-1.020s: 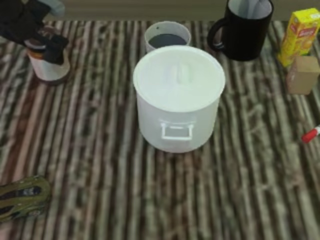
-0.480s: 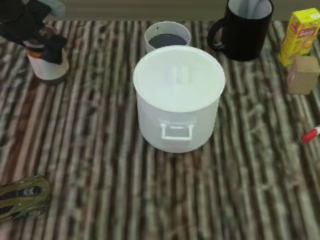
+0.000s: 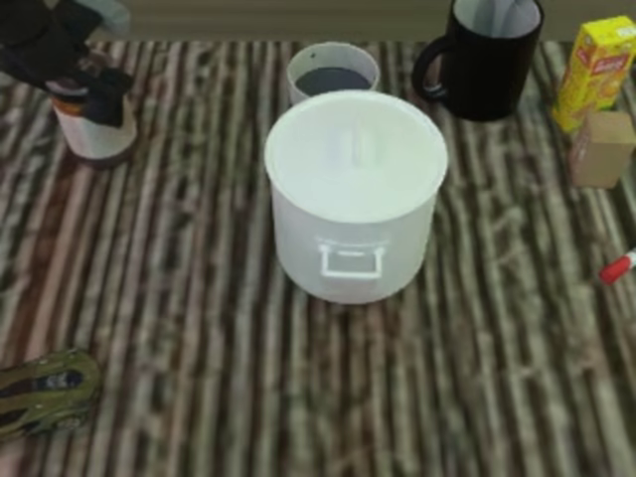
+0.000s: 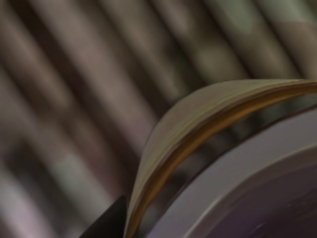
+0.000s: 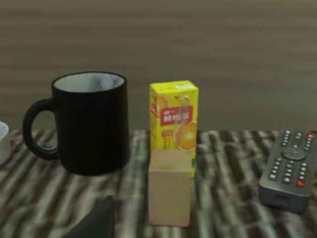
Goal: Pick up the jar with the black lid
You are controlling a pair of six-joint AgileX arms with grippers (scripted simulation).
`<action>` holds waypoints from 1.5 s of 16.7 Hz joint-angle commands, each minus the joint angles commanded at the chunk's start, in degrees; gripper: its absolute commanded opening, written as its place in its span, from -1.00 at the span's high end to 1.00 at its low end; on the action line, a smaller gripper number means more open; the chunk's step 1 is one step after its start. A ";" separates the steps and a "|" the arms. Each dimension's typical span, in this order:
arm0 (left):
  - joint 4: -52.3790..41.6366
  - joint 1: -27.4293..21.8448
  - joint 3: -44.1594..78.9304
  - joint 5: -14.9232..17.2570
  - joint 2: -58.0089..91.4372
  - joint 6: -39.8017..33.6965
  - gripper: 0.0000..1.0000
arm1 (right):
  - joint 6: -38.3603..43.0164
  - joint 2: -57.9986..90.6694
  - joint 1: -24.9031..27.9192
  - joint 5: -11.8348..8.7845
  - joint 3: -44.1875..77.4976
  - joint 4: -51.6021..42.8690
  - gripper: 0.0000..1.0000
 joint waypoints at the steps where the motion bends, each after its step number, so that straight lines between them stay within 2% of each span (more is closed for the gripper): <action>1: 0.00 0.00 0.00 0.00 0.00 0.00 1.00 | 0.00 0.00 0.00 0.00 0.00 0.00 -1.00; 8: 0.05 0.48 -2.23 -0.03 -2.34 -0.07 1.00 | 0.00 0.00 0.00 0.00 0.00 0.00 -1.00; 18: 0.15 1.76 -30.09 -0.29 -30.01 0.33 1.00 | 0.00 0.00 0.00 0.00 0.00 0.00 -1.00; 25: 0.46 1.21 -31.63 -0.60 -31.34 -0.34 1.00 | 0.00 0.00 0.00 0.00 0.00 0.00 -1.00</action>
